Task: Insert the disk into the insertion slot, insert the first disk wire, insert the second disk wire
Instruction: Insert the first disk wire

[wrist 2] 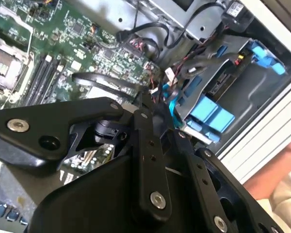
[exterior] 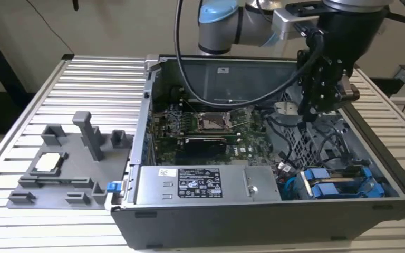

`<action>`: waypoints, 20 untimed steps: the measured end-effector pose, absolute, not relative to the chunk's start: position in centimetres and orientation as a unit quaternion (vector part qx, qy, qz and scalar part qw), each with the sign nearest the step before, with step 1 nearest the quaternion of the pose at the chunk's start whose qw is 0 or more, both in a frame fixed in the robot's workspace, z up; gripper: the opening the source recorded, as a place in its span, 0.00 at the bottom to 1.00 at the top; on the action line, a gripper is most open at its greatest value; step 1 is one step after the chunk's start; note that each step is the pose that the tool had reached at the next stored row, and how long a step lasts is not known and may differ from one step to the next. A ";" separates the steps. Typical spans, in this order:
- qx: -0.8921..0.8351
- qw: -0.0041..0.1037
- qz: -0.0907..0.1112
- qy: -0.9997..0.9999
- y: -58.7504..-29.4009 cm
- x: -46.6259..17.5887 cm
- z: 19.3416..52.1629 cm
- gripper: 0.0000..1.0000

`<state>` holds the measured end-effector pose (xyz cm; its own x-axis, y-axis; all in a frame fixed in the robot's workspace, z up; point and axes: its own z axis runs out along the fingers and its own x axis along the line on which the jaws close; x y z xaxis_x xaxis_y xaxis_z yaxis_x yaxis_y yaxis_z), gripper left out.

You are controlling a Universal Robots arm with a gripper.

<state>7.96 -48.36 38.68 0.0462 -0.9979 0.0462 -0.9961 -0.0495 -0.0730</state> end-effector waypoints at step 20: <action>-0.750 -0.010 -0.089 0.655 -47.3 6.2 37.4 0.26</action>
<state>6.18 -47.30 37.45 0.1264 -0.9811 0.1463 -0.9846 -0.1420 -0.1017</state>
